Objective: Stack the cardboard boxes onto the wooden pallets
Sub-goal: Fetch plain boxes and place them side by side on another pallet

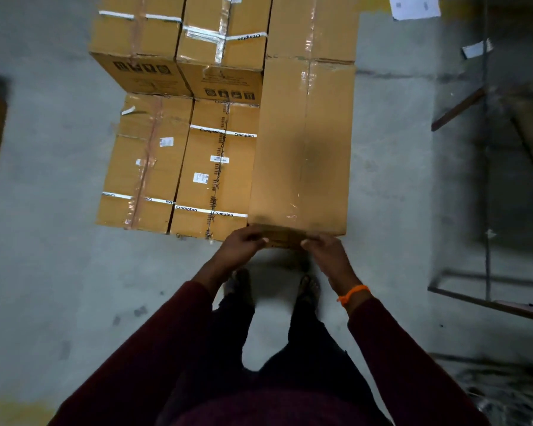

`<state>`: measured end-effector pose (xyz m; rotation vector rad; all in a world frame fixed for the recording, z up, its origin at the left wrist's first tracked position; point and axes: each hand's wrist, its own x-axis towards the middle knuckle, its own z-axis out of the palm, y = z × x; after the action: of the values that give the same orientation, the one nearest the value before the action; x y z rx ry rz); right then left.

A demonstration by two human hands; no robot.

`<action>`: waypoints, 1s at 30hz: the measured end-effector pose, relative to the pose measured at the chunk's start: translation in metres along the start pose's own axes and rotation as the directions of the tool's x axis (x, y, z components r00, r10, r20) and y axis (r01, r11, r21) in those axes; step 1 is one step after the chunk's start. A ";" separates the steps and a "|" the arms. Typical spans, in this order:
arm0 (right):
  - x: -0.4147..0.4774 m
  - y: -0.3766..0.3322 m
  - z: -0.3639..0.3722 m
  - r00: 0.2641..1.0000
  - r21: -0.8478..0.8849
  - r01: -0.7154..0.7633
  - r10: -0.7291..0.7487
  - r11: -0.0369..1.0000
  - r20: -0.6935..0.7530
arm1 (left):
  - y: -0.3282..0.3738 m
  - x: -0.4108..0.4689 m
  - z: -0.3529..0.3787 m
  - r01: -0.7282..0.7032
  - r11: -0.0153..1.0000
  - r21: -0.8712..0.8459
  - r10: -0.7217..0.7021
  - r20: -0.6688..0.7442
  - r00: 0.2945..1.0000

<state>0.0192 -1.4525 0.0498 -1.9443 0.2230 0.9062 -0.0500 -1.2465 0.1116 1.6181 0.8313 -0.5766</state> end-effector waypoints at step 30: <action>-0.090 -0.301 0.455 0.840 -0.239 0.541 -0.532 0.806 0.108 | -0.119 -0.096 -0.475 -0.350 0.927 -0.133 0.308 -0.258 0.916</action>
<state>-0.1240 -0.9366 0.1889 -2.0652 -0.4811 0.6048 -0.2352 -0.7941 0.2089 1.6332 0.7324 -0.0692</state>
